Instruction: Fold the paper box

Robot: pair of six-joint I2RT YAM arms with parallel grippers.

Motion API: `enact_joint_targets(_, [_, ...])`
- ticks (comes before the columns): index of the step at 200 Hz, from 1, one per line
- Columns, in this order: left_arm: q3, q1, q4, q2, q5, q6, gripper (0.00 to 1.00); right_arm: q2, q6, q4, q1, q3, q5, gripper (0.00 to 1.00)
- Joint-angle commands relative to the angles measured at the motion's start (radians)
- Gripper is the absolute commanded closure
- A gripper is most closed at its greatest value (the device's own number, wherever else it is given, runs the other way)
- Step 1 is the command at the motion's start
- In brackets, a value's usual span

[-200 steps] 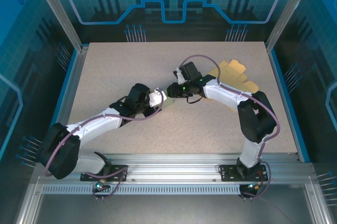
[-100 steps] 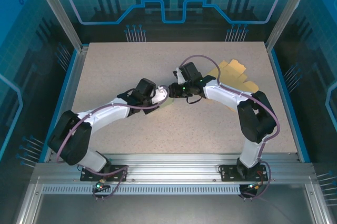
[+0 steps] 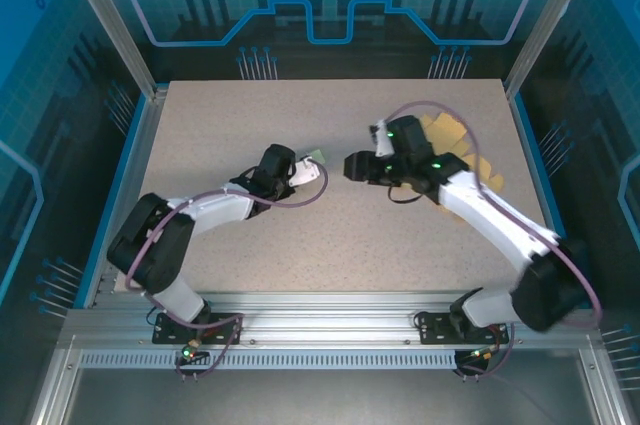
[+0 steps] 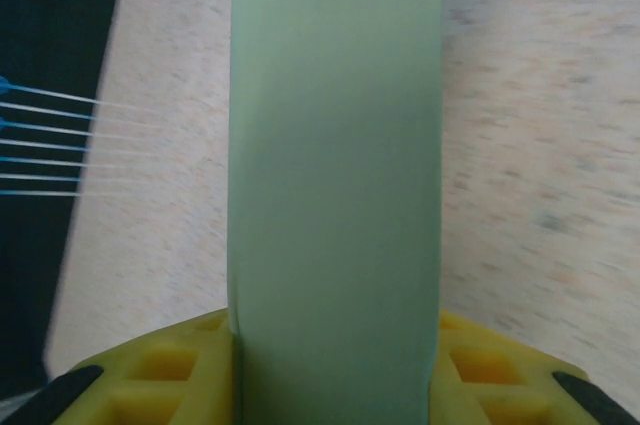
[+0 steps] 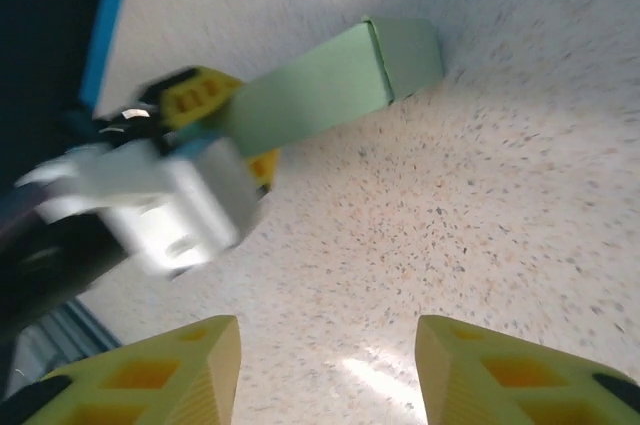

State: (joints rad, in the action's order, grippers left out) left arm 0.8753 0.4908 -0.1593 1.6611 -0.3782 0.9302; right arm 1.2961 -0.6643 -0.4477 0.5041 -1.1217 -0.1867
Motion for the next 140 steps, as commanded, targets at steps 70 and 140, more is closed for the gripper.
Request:
enact_joint_targets(70, [0.095, -0.147, -0.715, 0.435, 0.012, 0.421, 0.66, -0.483, -0.014, -0.465, -0.111, -0.022, 0.325, 0.24])
enact_joint_targets(140, [0.035, -0.149, -0.838, 0.479, 0.092, 0.397, 0.01, -0.292, 0.072, -0.343, -0.254, -0.058, 0.195, 0.19])
